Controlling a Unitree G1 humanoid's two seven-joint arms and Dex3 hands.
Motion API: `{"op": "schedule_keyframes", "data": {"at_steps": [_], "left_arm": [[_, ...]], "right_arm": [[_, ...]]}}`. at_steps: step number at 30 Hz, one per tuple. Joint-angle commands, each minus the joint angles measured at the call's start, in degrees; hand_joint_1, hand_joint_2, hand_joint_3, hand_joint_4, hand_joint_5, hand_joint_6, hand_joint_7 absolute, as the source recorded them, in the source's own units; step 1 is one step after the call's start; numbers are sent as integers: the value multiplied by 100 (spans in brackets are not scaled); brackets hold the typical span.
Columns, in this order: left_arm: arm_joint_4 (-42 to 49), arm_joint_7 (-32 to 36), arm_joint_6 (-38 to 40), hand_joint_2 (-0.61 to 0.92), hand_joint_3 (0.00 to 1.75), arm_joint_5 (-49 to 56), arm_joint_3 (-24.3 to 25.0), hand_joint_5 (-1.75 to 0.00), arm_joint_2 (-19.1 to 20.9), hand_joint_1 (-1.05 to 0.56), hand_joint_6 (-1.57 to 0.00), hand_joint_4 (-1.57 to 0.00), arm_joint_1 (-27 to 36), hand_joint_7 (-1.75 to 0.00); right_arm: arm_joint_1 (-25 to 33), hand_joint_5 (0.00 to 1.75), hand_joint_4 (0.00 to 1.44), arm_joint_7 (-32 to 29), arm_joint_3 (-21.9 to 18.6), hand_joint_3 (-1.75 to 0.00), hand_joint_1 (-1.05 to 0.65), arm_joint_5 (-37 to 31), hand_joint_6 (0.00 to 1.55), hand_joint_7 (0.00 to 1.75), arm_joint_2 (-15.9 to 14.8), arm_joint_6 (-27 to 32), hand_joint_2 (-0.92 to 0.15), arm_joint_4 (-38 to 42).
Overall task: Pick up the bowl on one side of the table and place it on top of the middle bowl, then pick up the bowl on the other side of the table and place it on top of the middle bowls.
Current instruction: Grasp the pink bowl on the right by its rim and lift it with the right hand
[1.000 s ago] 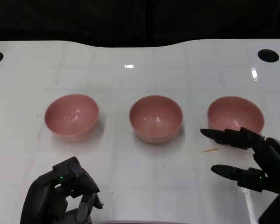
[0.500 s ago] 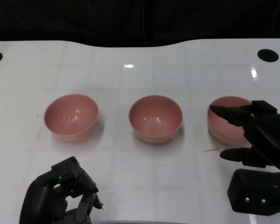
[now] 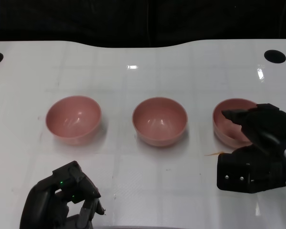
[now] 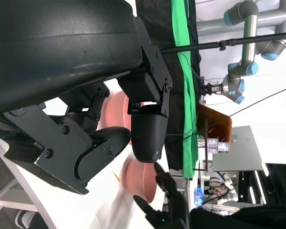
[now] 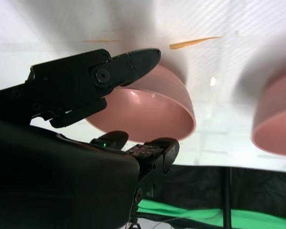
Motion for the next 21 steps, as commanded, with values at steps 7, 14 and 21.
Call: {"op": "schedule_keyframes", "data": {"at_steps": [7,14,21], "left_arm": [[-86,-33,23,50,115,-78,30,-156,34,-8,-83,-85,49,-137],[-126,0,41,51,113,-48,6,-156,12,-8,-82,-84,75,-137],[-116,0,37,51,112,-29,-3,-156,4,-8,-82,-84,67,-137]], "right_arm": [[-727,20,31,-346,470,0,-50,152,34,1,165,-28,-91,1588],[-1129,95,85,-1523,722,-20,-22,330,100,10,191,-1112,-92,2812],[-1397,174,90,-3204,872,-12,-17,238,72,166,125,-1842,-92,3120]]}}
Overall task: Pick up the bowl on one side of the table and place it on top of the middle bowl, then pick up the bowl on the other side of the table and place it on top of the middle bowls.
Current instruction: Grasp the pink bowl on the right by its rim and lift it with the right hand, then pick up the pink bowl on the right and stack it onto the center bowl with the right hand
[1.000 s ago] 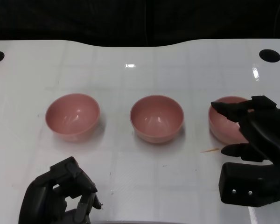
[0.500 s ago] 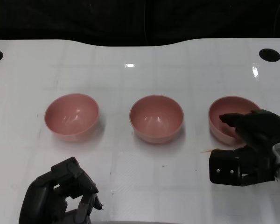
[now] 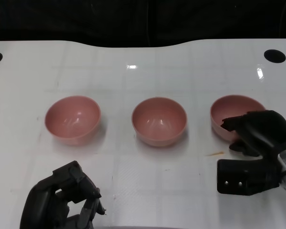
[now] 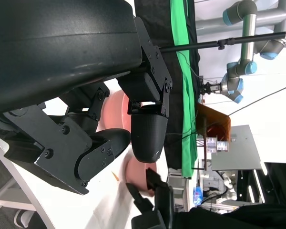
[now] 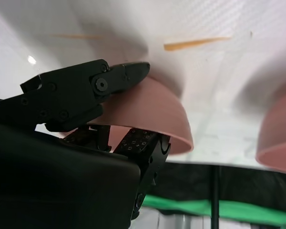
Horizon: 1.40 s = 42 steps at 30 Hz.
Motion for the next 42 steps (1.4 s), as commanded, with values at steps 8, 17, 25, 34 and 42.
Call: {"op": "schedule_keyframes", "data": {"at_steps": [8,17,25,34,42], "left_arm": [[-34,-40,43,53,109,-88,10,-158,15,-8,-81,-82,26,-136],[-13,-6,4,51,113,-14,24,-156,14,-9,-80,-82,15,-137],[-16,22,-52,50,113,43,15,-156,-5,-10,-81,-83,11,-136],[-48,66,-100,50,111,147,-15,-155,-68,-12,-82,-84,42,-136],[-75,42,-107,53,107,146,-16,-156,-117,-10,-81,-85,59,-136]], "right_arm": [[-312,175,90,-864,-122,-104,-19,117,71,175,-194,-559,-50,-882],[-114,175,92,313,-195,-120,-20,337,75,175,-124,-492,-41,-2838],[-220,175,95,617,-31,-124,-16,483,78,175,268,-955,-38,-2908],[-571,175,92,459,281,-123,-17,238,75,175,575,-1277,-39,-1678],[-869,175,89,133,558,-103,-18,-32,73,175,784,-1191,-44,-649]]}}
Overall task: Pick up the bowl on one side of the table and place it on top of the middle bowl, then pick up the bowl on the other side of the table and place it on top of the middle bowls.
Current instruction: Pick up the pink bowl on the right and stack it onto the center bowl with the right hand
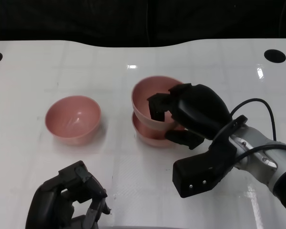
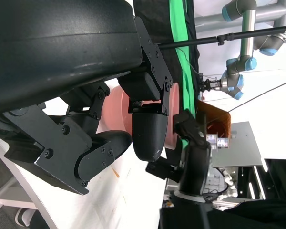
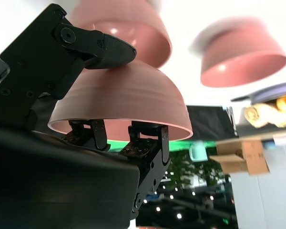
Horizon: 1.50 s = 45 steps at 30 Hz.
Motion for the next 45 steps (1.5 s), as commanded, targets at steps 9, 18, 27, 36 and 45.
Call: {"op": "schedule_keyframes", "data": {"at_steps": [9,18,27,36,45], "left_arm": [[-109,70,-25,55,103,2,11,-155,-2,-11,-82,-85,65,-133],[-57,40,-105,54,104,36,29,-154,-19,-11,-82,-84,30,-132],[-51,34,-88,54,105,11,33,-154,-20,-9,-83,-84,15,-130],[-37,63,-106,56,103,57,56,-153,-11,-10,-83,-84,2,-130],[-12,60,-105,55,105,9,79,-153,-7,-9,-83,-84,-35,-131]], "right_arm": [[-569,69,74,280,292,-38,-33,-56,88,16,231,128,-80,1234],[-503,20,43,486,267,-27,-60,22,51,0,108,154,-92,973],[-68,14,29,331,237,-31,-65,-66,40,0,-165,346,-92,32],[898,8,11,605,52,-39,-67,11,19,0,-569,674,-92,-1271],[1902,12,15,208,-406,-40,-61,323,22,2,-943,76,-92,-2357]]}}
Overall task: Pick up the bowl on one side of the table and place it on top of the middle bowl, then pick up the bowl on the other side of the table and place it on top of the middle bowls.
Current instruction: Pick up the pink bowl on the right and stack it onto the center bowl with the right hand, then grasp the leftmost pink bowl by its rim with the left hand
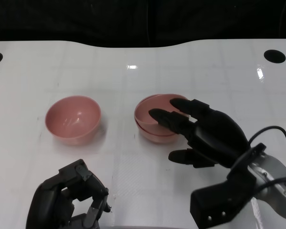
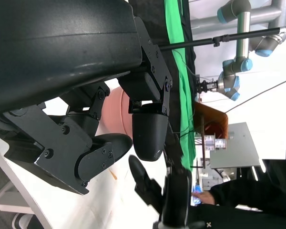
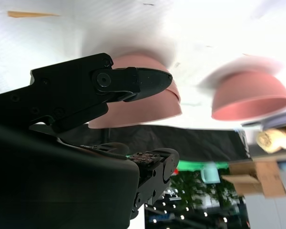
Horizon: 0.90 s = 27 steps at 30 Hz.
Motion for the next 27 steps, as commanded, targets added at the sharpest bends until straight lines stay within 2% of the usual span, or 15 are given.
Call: {"op": "schedule_keyframes", "data": {"at_steps": [1,6,7,8,10,11,14,17,21,22,23,25,26,27], "left_arm": [[3,-5,-31,55,104,-113,44,-153,51,-9,-82,-84,-6,-131],[7,-6,-35,56,102,-125,46,-154,57,-9,-82,-83,-14,-131],[29,-3,-100,56,102,-111,67,-154,63,-9,-82,-83,-37,-131],[38,7,-145,56,102,-93,82,-154,67,-9,-82,-83,-52,-131],[40,22,-188,56,102,-60,97,-154,78,-10,-81,-82,-64,-131],[39,23,-190,56,101,-54,98,-154,78,-11,-81,-82,-63,-131],[39,28,-191,56,101,-43,111,-154,71,-11,-81,-82,-81,-131],[30,71,-185,56,100,-8,120,-154,67,-12,-81,-82,-102,-132],[40,57,-204,56,100,-8,131,-154,70,-12,-80,-82,-109,-132],[18,70,-203,56,100,4,142,-154,77,-12,-80,-82,-105,-132],[-1,75,-200,55,103,5,155,-155,86,-11,-80,-82,-103,-133],[-37,100,-176,54,106,22,192,-156,112,-9,-81,-82,-114,-134],[-29,113,-201,54,106,36,210,-156,114,-9,-81,-82,-129,-134],[-21,117,-225,53,107,36,222,-156,111,-9,-81,-82,-142,-133]], "right_arm": [[454,13,15,-333,-268,-39,-60,170,23,2,-230,-352,-92,-417],[686,17,17,-353,-442,-35,-60,180,26,4,-238,-508,-92,-612],[1051,17,17,-315,-575,-35,-60,445,26,4,-301,-662,-92,-920],[1393,24,27,-276,-697,-31,-53,691,33,8,-360,-797,-92,-1207],[1906,53,23,-254,-903,-26,-48,1043,40,10,-426,-1056,-92,-1590],[1989,60,22,-221,-960,-25,-47,1087,42,10,-417,-1106,-92,-1649],[2245,67,23,-131,-1126,-24,-45,1254,45,11,-376,-1275,-92,-1776],[2661,76,31,-48,-1327,-23,-40,1618,58,18,-353,-1545,-92,-1939],[2857,80,36,153,-1459,-25,-39,1843,63,21,-293,-1692,-92,-2013],[3054,80,36,402,-1423,-25,-39,2420,63,21,-239,-1685,-92,-2114],[3216,88,49,625,-1395,-25,-31,2903,74,27,-188,-1671,-92,-2203],[3465,95,56,1009,-1356,-25,-24,3753,81,34,-32,-1585,-92,-2332],[3507,105,56,1140,-1369,-28,-22,3976,82,42,53,-1537,-91,-2337],[3541,116,56,1280,-1390,-35,-20,4188,77,60,137,-1485,-88,-2341]]}}
